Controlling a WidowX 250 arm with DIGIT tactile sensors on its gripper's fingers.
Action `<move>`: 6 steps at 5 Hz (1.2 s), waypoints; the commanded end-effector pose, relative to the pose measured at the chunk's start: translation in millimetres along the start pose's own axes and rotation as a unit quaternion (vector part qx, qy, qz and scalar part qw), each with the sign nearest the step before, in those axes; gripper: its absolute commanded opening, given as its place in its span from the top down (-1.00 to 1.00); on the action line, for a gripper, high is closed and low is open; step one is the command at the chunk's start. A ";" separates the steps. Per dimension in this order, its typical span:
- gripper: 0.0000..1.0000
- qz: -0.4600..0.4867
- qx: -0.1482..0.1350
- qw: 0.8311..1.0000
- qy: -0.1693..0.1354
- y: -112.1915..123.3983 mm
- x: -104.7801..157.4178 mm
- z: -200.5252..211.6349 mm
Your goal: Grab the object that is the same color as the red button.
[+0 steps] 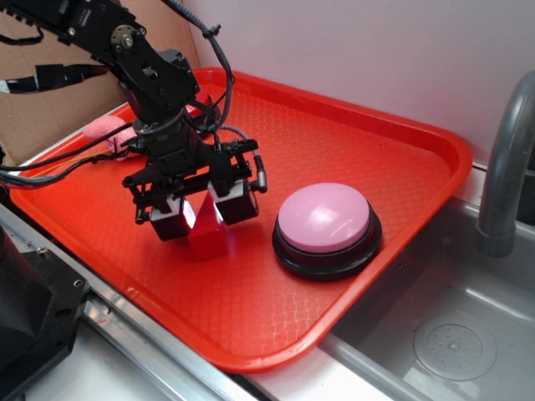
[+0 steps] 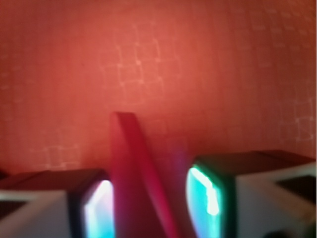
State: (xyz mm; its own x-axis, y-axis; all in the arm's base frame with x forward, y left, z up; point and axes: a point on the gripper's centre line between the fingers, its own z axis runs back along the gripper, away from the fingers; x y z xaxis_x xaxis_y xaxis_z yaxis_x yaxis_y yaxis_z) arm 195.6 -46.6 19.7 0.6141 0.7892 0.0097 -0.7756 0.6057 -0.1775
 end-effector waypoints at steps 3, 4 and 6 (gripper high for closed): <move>1.00 -0.193 0.052 0.980 0.003 -16.8 42.7 85.0; 1.00 -0.274 0.047 0.960 0.010 -21.5 58.9 120.5; 1.00 -0.357 0.047 0.933 -0.014 -30.3 79.3 154.1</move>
State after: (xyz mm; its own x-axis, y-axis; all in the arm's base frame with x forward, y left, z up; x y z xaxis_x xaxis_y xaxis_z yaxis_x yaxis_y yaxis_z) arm 232.2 11.7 160.5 0.9796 0.1925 0.0582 -0.1912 0.9811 -0.0285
